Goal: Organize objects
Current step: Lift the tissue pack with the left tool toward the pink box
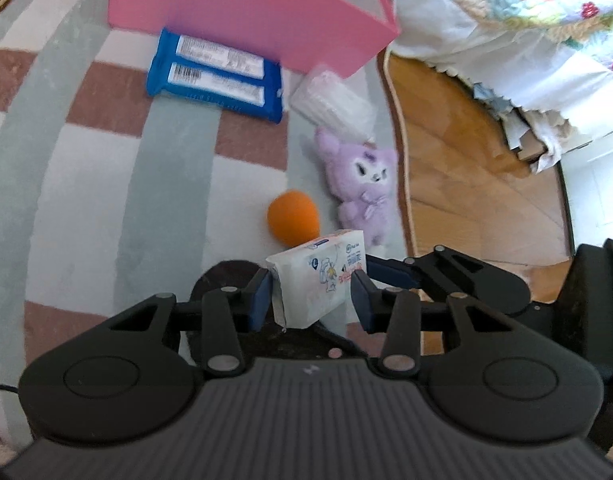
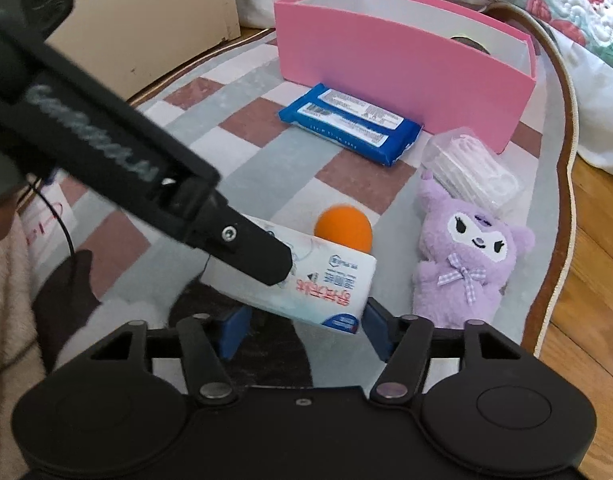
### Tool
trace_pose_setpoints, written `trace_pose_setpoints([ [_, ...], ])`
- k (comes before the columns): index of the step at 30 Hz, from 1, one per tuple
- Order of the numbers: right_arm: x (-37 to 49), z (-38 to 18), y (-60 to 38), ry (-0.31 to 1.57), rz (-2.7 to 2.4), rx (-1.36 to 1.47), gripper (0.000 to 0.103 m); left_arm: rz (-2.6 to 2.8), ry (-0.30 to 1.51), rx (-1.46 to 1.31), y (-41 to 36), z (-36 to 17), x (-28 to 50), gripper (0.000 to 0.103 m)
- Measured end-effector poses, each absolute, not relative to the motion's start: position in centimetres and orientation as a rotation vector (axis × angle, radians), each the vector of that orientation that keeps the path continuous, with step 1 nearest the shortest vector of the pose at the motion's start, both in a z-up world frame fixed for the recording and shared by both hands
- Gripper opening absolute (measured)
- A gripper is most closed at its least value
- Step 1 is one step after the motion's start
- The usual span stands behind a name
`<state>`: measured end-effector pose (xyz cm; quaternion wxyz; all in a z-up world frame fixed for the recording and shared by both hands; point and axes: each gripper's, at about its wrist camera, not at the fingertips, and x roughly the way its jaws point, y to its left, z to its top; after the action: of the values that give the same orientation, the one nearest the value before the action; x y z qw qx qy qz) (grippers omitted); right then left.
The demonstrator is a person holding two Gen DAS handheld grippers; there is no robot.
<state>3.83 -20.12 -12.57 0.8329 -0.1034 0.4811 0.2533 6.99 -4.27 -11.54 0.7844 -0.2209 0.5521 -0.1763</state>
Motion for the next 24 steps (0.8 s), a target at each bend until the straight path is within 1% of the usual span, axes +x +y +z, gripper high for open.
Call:
trace_pose_setpoints([
  [4, 4.0, -11.0, -20.2, 0.994, 0.543, -0.185, 0.073, -0.375, 1.155, -0.453, -4.1, -9.6, 7.0, 0.042],
  [13, 5.5, -6.3, -20.2, 0.897, 0.556, -0.171, 0.073, -0.386, 1.073, -0.4, -3.3, -4.3, 8.4, 0.042],
  [24, 11.0, 0.2, -17.9, 0.773, 0.595, -0.246, 0.073, -0.333, 0.975, -0.377, -1.0, 1.6, 13.8, 0.042],
])
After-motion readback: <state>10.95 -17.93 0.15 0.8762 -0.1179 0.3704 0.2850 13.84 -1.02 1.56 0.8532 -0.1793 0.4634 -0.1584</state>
